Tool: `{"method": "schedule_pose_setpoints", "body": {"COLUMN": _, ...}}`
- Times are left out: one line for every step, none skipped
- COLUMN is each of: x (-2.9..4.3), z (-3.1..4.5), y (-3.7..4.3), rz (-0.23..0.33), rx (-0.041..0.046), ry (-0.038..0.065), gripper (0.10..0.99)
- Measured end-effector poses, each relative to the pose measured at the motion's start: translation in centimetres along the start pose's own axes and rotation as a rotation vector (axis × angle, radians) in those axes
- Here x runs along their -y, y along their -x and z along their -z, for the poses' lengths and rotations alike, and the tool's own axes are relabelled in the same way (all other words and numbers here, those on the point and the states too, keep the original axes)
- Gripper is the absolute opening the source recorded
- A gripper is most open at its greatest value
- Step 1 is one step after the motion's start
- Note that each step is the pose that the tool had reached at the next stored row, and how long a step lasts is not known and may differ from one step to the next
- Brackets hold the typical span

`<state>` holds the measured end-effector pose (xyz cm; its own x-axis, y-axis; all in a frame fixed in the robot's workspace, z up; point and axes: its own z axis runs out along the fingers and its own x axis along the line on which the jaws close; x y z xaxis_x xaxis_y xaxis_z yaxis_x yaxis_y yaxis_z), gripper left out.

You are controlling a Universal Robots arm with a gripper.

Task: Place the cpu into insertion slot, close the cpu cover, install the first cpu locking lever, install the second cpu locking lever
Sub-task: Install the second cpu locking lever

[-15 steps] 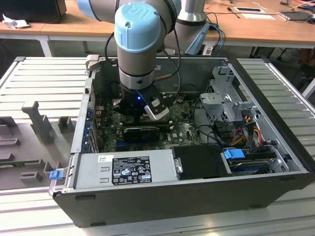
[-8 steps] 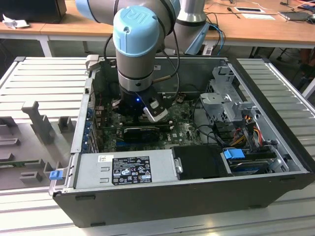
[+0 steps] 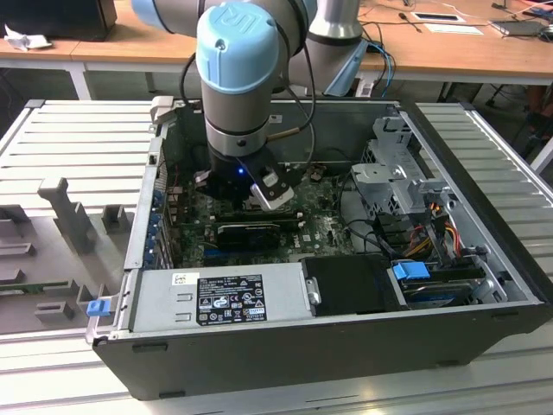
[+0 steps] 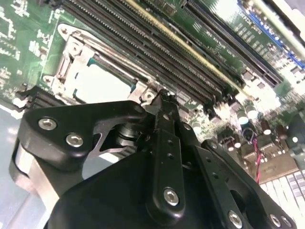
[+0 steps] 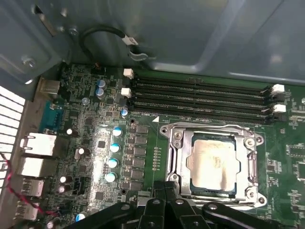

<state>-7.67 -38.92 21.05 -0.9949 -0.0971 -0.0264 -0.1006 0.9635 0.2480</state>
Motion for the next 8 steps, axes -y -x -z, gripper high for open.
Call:
{"method": "schedule_pose_setpoints", "body": {"x": -0.04, "z": 0.17, "y": 0.01, "rz": 0.0, "rx": -0.0001, "ry": 0.0, "gripper": 0.106}}
{"method": "schedule_pose_setpoints", "body": {"x": -0.1, "z": 0.4, "y": 0.01, "rz": 0.0, "rx": -0.0003, "ry": 0.0, "gripper": 0.106}}
{"method": "schedule_pose_setpoints", "body": {"x": -0.18, "z": 0.72, "y": 0.02, "rz": 0.0, "rx": -0.0002, "ry": 0.0, "gripper": 0.106}}
{"method": "schedule_pose_setpoints", "body": {"x": -0.2, "z": 0.79, "y": 0.02, "rz": 0.0, "rx": -0.0003, "ry": 0.0, "gripper": 0.106}}
{"method": "schedule_pose_setpoints", "body": {"x": -0.22, "z": 0.83, "y": 0.02, "rz": 0.0, "rx": -0.0002, "ry": 0.0, "gripper": 0.106}}
{"method": "schedule_pose_setpoints", "body": {"x": -0.22, "z": 0.83, "y": 0.03, "rz": 0.0, "rx": -0.0001, "ry": 0.0, "gripper": 0.106}}
{"method": "schedule_pose_setpoints", "body": {"x": -0.22, "z": 0.82, "y": 0.02, "rz": 0.0, "rx": -0.0001, "ry": 0.0, "gripper": 0.106}}
{"method": "schedule_pose_setpoints", "body": {"x": -0.22, "z": 0.83, "y": 0.03, "rz": 0.0, "rx": -0.0001, "ry": 0.0, "gripper": 0.106}}
